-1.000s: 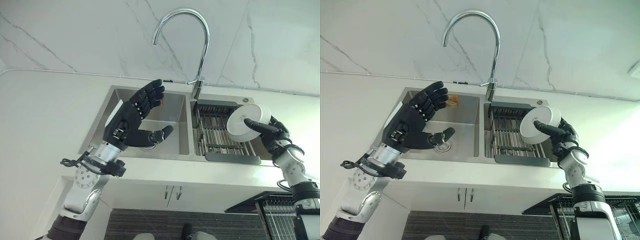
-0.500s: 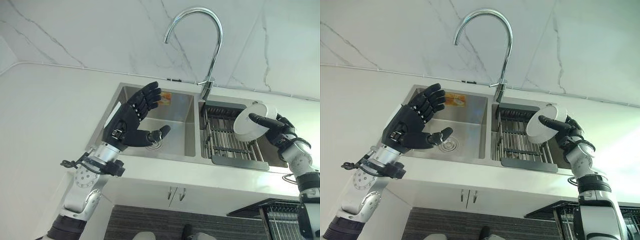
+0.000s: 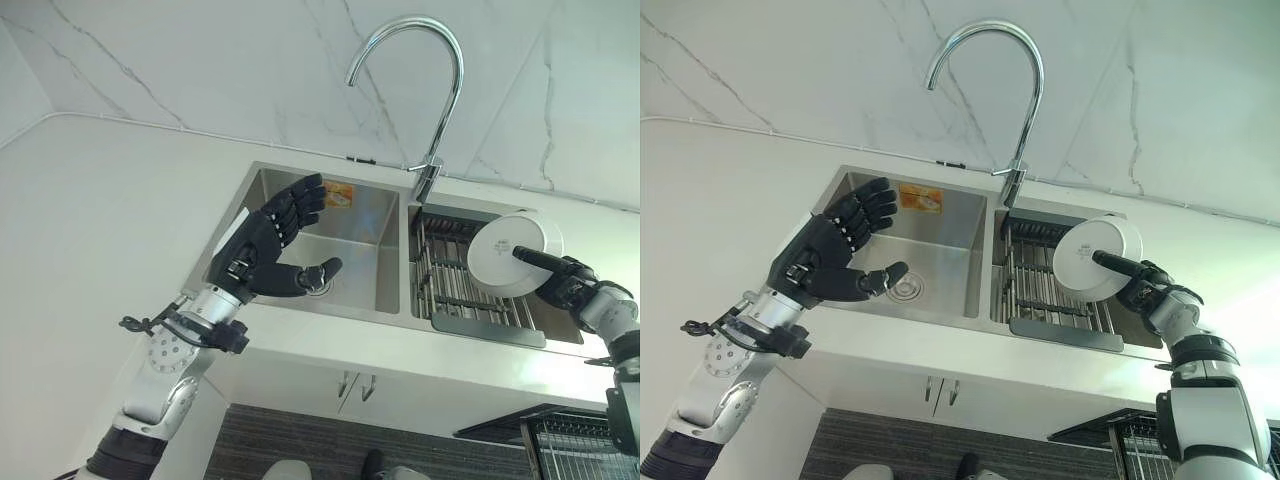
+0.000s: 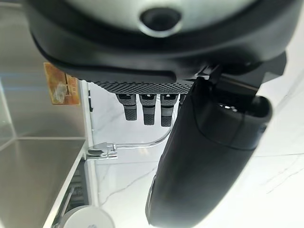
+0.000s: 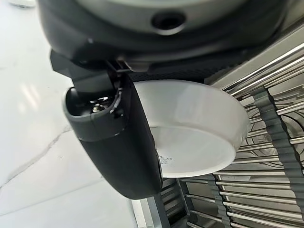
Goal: Place the dishes in the dishwasher.
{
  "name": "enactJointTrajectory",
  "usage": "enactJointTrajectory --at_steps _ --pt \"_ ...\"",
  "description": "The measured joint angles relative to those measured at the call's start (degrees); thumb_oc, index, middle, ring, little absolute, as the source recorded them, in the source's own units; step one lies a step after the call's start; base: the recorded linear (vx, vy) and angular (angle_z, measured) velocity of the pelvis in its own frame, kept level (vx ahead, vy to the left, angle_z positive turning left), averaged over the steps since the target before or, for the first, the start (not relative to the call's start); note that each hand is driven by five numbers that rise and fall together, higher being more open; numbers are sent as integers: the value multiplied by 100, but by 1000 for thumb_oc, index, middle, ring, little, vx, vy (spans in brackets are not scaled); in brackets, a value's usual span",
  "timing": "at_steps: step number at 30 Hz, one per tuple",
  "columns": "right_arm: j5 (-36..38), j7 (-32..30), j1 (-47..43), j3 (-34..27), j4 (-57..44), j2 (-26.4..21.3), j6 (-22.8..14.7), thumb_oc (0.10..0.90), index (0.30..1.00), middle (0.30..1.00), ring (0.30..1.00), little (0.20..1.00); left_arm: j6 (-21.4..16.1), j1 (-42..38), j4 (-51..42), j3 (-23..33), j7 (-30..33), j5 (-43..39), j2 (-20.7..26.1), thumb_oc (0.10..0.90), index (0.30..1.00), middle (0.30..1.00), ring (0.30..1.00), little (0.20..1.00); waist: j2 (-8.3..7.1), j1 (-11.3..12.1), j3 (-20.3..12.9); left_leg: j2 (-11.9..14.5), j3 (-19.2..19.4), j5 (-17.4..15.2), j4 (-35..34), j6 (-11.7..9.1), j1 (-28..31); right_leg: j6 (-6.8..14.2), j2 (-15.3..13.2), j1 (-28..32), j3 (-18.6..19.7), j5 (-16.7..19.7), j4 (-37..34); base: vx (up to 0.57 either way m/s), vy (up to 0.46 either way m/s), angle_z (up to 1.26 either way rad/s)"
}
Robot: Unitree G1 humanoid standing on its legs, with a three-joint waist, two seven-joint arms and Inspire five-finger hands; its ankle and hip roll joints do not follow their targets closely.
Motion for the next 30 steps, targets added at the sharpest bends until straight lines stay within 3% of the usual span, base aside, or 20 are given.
enactJointTrajectory --at_steps 4,9,14,19,22,25,28,29,30 --pt "6 -171 0 -1 0 1 -30 400 300 300 300 300 48 -25 0 -5 16 0 0 800 900 900 900 900 11 9 3 -21 -16 14 0 21 -3 2 -25 7 -1 1 3 -43 54 3" --pt "21 -523 1 -13 -30 6 -351 400 300 300 300 300 47 -61 0 -7 27 -1 -2 800 900 900 900 900 142 8 28 -89 -22 37 1 56 -2 45 -98 8 -3 32 7 -66 85 3" --pt "32 -583 97 -13 -380 20 -525 400 300 300 300 300 36 -58 0 -6 25 -114 -3 800 900 900 900 900 155 0 33 -119 -16 45 4 72 -2 63 -118 -9 6 48 7 -76 104 0" --pt "267 -676 410 -152 -1972 45 -1128 400 300 300 300 300 -250 -35 0 11 -15 -213 -29 800 900 900 900 900 140 -137 57 -171 96 52 -6 90 -17 131 -163 -90 85 109 4 -132 147 -11" --pt "316 -820 758 -441 -2824 177 -1443 400 300 300 300 300 -431 -8 1 108 -38 -225 -30 800 900 900 900 900 21 -177 149 -220 238 49 45 142 -56 153 -158 -205 166 230 -4 -128 169 -18" --pt "355 -1222 1825 -1008 -4445 830 -1787 400 300 300 300 300 -523 14 -2 114 -132 -425 -60 800 900 900 900 900 -139 -349 297 -282 265 -16 303 260 -291 240 -165 -393 275 412 48 -88 155 -21" --pt "356 -1562 2684 -1034 -5761 1534 -1963 400 300 300 300 300 -589 -12 -62 87 -276 -419 -59 800 900 900 900 900 -180 -643 594 -263 420 -94 716 475 -640 611 -203 -672 499 1069 -64 -104 111 -59" --pt "354 -1615 2932 -1034 -6031 1614 -1974 400 300 300 300 300 -589 -58 -65 49 -297 -398 -63 800 900 900 900 900 -214 -707 711 -275 599 -60 748 572 -676 849 -280 -774 522 1036 -80 -132 55 -56" --pt "354 -1706 3131 -1035 -6308 1728 -2007 400 300 300 300 300 -596 -57 -73 41 -314 -328 -109 800 900 900 900 900 -176 -772 790 -273 714 -23 788 653 -779 888 -348 -844 546 689 104 -229 -3 -44"
